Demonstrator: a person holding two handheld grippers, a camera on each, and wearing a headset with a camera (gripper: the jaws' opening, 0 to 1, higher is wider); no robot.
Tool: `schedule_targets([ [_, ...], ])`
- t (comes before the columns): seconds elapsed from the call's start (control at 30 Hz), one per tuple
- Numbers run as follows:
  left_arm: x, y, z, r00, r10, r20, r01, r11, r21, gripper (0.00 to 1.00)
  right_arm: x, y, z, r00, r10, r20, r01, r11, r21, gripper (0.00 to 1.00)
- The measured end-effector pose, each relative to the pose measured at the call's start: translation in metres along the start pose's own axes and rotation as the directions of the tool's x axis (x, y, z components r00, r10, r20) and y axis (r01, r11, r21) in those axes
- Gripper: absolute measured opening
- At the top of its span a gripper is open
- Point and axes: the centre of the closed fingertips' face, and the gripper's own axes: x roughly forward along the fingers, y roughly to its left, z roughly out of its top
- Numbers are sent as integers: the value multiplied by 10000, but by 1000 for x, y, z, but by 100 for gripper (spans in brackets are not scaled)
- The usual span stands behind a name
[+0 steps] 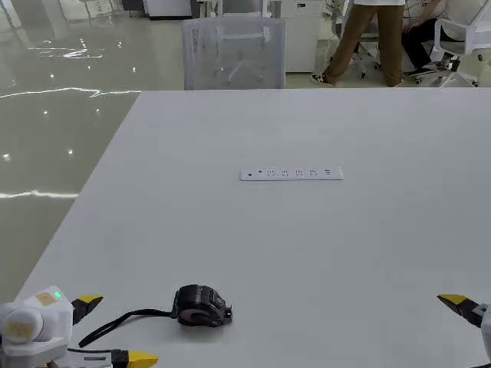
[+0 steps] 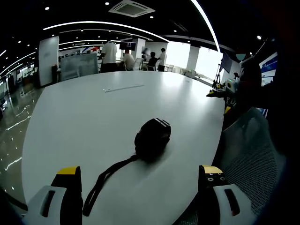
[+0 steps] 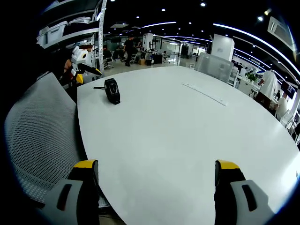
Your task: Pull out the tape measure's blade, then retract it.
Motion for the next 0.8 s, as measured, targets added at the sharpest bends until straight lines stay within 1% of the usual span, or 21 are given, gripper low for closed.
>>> schedule_targets([
  [0.03, 2, -7, -1, 9992, -325, -237, 328, 9994, 125, 100, 2, 0, 0, 10000, 54, -53, -54, 10000, -67, 100],
  [0.07, 4, -9, -4, 9970, -355, -688, 383, 9985, 396, 100, 5, 1, 1, 9998, 138, -111, -140, 9997, -181, 100],
  [0.1, 7, -9, -5, 9955, -408, -856, 458, 9973, 572, 100, 7, 1, 2, 9998, 183, -120, -186, 9995, -235, 100],
  [0.13, 11, -12, -5, 9926, -643, -1032, 716, 9951, 682, 100, 9, 1, 4, 9996, 247, -136, -251, 9992, -302, 100],
  [0.2, 14, -9, -3, 9914, -633, -1145, 740, 9930, 918, 100, 13, 1, 7, 9994, 314, -146, -319, 9987, -398, 100],
  [0.23, 17, -7, -2, 9889, -659, -1328, 815, 9900, 1154, 100, 15, 1, 10, 9993, 346, -113, -351, 9984, -437, 100],
  [0.3, 20, -9, 1, 9864, -779, -1451, 960, 9879, 1219, 100, 19, 2, 14, 9991, 414, -73, -417, 9979, -487, 100],
  [0.37, 25, -11, 7, 9837, -900, -1559, 1126, 9834, 1426, 100, 25, 3, 20, 9987, 509, -45, -511, 9970, -590, 100],
  [0.43, 29, -13, 10, 9755, -1100, -1907, 1453, 9725, 1819, 100, 31, 4, 24, 9983, 584, -15, -584, 9961, -660, 100],
  [0.5, 33, -14, 7, 9610, -1104, -2536, 1734, 9548, 2415, 100, 38, 5, 25, 9976, 689, -47, -691, 9959, -591, 100],
  [0.53, 35, -15, 5, 9522, -1145, -2830, 1916, 9459, 2617, 100, 41, 5, 25, 9974, 722, -50, -723, 9956, -591, 100],
  [0.57, 37, -16, 3, 9419, -1190, -3143, 2145, 9328, 2898, 100, 45, 7, 26, 9969, 788, -73, -791, 9949, -621, 100],
  [0.63, 41, -16, 4, 9310, -1145, -3465, 2338, 9163, 3251, 100, 52, 11, 29, 9957, 921, -121, -927, 9934, -672, 100],
  [0.67, 43, -16, 5, 9269, -1147, -3573, 2418, 9107, 3350, 100, 55, 13, 30, 9952, 972, -135, -979, 9927, -701, 100],
  [0.77, 50, -18, 10, 9211, -1221, -3698, 2607, 8988, 3525, 99, 64, 16, 35, 9937, 1110, -118, -1116, 9909, -748, 100],
  [0.8, 52, -19, 12, 9169, -1250, -3791, 2734, 8886, 3683, 99, 67, 17, 38, 9934, 1143, -125, -1150, 9904, -763, 100],
])
